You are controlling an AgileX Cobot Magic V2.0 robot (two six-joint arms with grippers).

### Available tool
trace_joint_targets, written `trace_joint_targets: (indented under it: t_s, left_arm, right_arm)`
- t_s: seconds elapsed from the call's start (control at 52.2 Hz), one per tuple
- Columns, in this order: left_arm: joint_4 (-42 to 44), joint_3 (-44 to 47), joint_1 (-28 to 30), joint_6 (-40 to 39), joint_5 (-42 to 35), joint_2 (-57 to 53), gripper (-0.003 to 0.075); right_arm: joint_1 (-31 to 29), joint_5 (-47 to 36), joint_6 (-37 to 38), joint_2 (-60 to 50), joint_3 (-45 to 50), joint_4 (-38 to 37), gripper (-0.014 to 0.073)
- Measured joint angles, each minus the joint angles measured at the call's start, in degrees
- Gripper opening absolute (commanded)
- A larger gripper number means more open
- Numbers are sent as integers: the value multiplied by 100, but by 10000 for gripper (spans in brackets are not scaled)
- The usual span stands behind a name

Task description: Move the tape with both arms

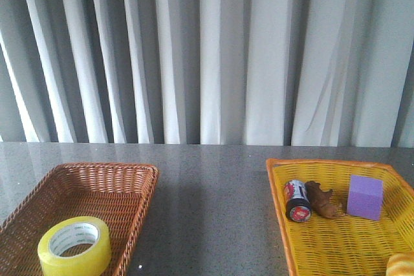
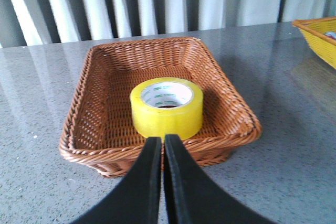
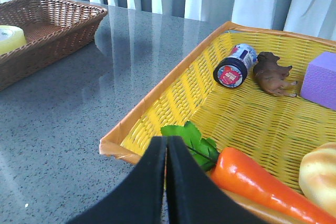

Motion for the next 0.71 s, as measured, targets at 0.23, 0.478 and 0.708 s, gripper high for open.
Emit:
trace_joint_targets:
  t_s: [0.23,0.478,0.708]
  left_arm:
    - [-30,1660,0,553,-1224,-972,-6]
    - [-88,2085,0,726,-1498,-977,-6]
    - [20,2085,0,654,-1717,-977,-6]
  right_arm:
    - [0,16,0,-11,0,0,-5]
    - [0,16,0,-11,10,0,-5]
    - [0,16,0,-11,10,0,-5]
